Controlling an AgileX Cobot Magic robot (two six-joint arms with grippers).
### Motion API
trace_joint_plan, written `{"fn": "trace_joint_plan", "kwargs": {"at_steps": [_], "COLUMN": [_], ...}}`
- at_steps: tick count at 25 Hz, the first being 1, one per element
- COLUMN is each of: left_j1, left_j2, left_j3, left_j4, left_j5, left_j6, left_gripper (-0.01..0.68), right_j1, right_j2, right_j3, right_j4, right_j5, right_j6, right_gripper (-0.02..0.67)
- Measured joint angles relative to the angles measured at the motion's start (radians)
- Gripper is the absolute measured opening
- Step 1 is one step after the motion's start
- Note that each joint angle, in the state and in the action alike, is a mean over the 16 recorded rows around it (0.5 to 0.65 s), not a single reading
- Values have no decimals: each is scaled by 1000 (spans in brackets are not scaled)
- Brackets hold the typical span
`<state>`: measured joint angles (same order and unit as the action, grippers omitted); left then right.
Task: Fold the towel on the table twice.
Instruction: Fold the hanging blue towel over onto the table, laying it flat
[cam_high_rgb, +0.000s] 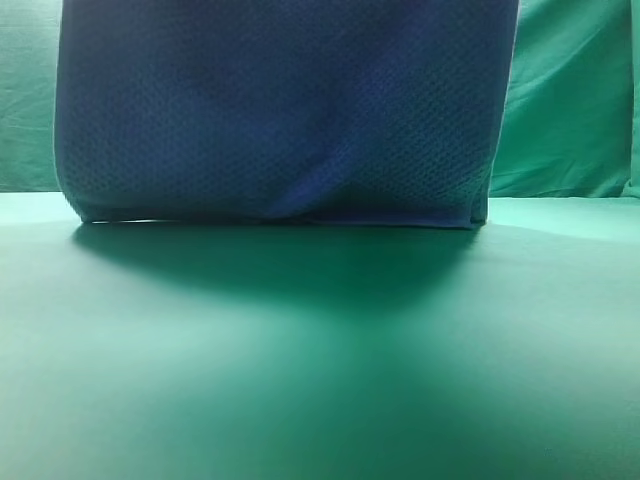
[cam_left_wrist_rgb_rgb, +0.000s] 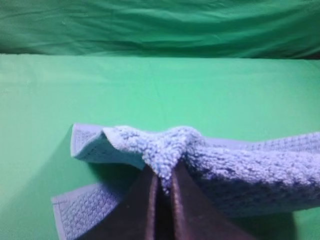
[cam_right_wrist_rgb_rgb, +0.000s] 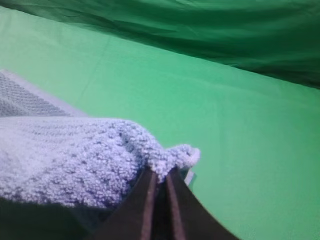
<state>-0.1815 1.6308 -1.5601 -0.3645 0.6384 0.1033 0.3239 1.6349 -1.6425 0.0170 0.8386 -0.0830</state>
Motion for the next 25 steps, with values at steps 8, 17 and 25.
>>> {"fn": "trace_joint_plan", "kwargs": {"at_steps": [8,17,25], "left_j1": [-54,-85,-88], "left_j2": [-219,-441,-609], "left_j3": [348,583,755], "left_j4": [-9,-14,-40], "left_j5": [-107,-135,-101], "left_j6": [15,18,18], "left_gripper": [0,0,0], "right_j1": [0,39,105], "right_j2": [-176,-421,-610], "right_j3": [236,555,793], "right_j4": [35,62,76], "right_j5": [-39,-76,-88], "right_j6": [-12,-14,6], "right_gripper": [0,0,0]}}
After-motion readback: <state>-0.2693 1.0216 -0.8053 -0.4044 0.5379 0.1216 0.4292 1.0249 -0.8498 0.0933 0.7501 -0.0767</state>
